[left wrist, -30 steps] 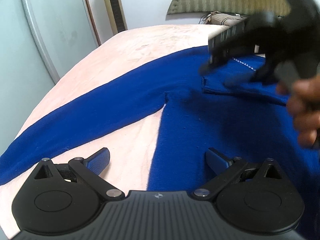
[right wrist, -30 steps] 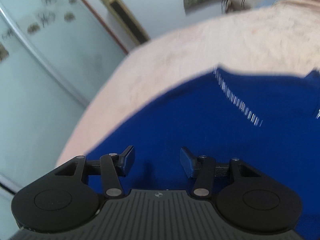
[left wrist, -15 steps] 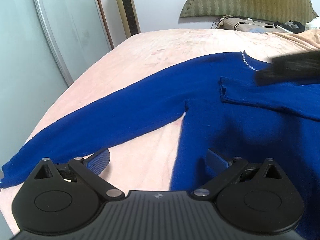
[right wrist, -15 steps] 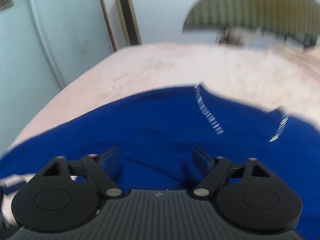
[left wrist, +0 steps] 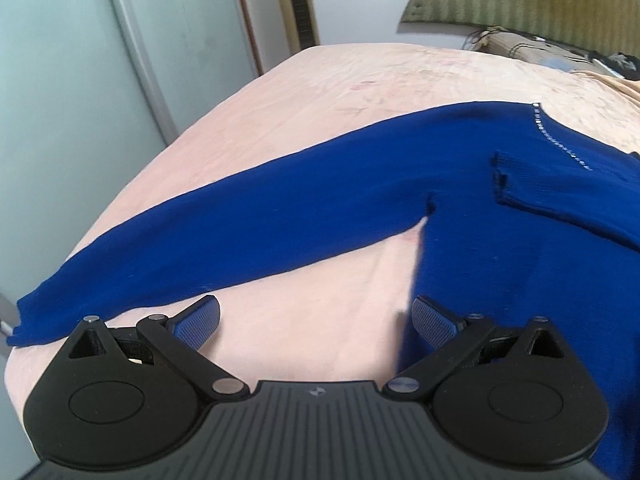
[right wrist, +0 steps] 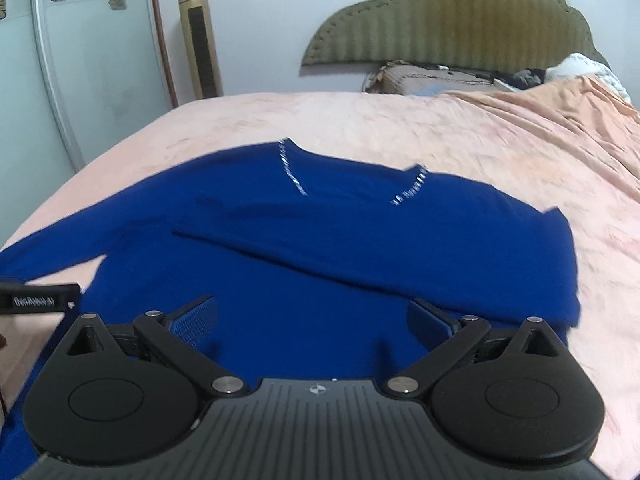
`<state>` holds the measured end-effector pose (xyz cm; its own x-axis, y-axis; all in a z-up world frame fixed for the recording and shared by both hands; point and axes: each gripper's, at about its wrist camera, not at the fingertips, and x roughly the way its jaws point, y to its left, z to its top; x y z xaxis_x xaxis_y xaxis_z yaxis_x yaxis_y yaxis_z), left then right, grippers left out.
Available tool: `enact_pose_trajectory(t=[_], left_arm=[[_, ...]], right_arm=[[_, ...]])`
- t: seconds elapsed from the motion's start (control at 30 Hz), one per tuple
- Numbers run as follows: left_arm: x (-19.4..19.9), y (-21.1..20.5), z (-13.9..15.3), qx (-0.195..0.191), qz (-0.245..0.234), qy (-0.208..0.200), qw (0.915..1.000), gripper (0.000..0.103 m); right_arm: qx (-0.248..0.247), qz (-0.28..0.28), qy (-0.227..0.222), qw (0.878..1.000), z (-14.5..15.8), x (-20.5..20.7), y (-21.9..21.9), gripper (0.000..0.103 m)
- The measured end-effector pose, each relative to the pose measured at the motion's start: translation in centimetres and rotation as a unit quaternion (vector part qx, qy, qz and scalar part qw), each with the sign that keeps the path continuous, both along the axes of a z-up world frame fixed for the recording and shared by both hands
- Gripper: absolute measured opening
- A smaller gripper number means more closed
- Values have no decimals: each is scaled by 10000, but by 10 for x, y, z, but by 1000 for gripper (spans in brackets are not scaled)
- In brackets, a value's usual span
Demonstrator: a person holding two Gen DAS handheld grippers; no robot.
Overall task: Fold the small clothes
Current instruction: 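Grasp the other sleeve cuff with the left tool and lift it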
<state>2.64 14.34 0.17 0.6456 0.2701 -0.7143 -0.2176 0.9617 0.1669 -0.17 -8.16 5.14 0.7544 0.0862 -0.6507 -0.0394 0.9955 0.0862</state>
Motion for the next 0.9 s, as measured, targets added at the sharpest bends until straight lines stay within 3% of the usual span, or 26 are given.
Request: enact_pose_trajectory(t=[0.27, 0.4, 0.73, 0.9], left_arm=[[-12, 36, 5, -324, 882, -322, 9951, 103], [-17, 55, 4, -240, 1236, -351, 9914, 103], [-14, 61, -1, -141, 1258, -82, 9919, 103], [-13, 64, -4, -299, 1334, -55, 9906, 103]], right_arm=[[70, 311, -351, 9989, 4, -8, 0, 102], [106, 400, -371, 9985, 6, -10, 3, 102], [24, 232, -311, 9992, 2, -13, -4, 102], [96, 130, -265, 9995, -2, -17, -13, 102]])
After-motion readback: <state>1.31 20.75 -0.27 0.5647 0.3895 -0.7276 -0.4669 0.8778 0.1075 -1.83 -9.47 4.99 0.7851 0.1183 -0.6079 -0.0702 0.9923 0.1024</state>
